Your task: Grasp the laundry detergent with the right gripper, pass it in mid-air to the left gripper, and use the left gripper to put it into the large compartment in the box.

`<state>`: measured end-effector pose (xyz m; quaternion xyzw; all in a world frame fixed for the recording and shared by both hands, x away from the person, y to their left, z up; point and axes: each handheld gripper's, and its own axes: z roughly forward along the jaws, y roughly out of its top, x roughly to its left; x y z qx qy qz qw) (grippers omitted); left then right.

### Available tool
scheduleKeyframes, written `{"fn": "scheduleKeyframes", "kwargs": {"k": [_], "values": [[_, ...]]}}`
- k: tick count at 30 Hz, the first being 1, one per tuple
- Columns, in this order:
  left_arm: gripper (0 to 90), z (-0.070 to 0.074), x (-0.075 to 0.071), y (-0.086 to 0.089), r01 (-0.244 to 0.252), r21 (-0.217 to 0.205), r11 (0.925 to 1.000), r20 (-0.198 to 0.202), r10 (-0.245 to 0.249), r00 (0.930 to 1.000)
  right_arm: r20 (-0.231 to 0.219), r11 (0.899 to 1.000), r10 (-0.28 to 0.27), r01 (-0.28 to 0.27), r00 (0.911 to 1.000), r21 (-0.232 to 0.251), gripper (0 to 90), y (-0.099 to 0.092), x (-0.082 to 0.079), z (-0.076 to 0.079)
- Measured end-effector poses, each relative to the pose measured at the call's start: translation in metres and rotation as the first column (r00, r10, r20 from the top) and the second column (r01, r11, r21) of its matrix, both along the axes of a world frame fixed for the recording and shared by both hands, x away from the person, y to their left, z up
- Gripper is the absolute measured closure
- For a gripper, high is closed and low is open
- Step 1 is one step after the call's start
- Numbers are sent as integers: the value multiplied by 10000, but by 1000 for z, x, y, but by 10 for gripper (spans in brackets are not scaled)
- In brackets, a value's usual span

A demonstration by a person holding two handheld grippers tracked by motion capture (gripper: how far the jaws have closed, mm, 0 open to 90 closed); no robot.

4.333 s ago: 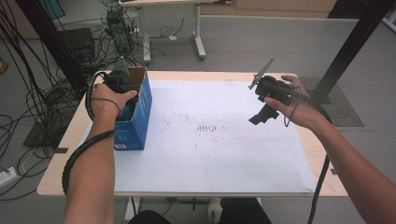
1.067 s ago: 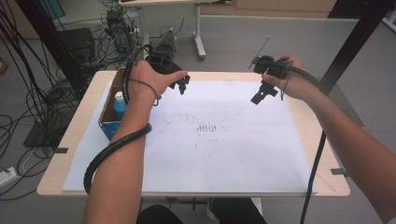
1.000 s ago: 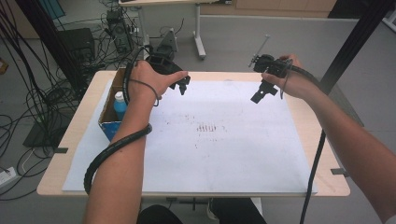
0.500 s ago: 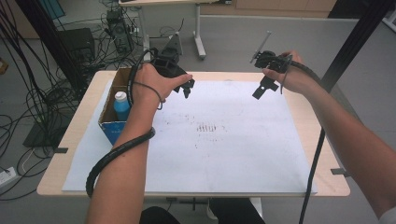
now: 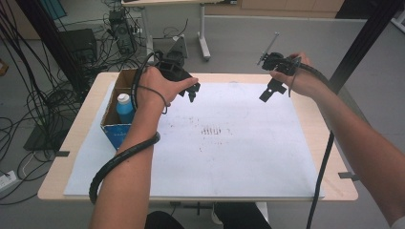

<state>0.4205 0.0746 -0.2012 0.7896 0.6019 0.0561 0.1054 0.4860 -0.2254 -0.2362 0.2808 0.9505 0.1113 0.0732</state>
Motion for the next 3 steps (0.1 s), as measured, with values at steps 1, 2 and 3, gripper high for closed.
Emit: {"fn": "scheduleKeyframes", "kwargs": {"k": [1, 2, 3], "values": [[94, 0, 0, 0, 9, 37, 10000, -42, -9, 10000, 11, 10000, 4, -4, 10000, 4, 50, 0, -1, -1], [94, -1, -1, -1, -4, 28, 10000, 12, 4, 10000, 42, 10000, 11, -11, 10000, -6, 49, -1, -2, -1], [96, -1, -2, -1, -8, 10, 10000, 39, 8, 10000, 54, 10000, -24, 24, 10000, 16, 49, -2, -3, -1]]}}
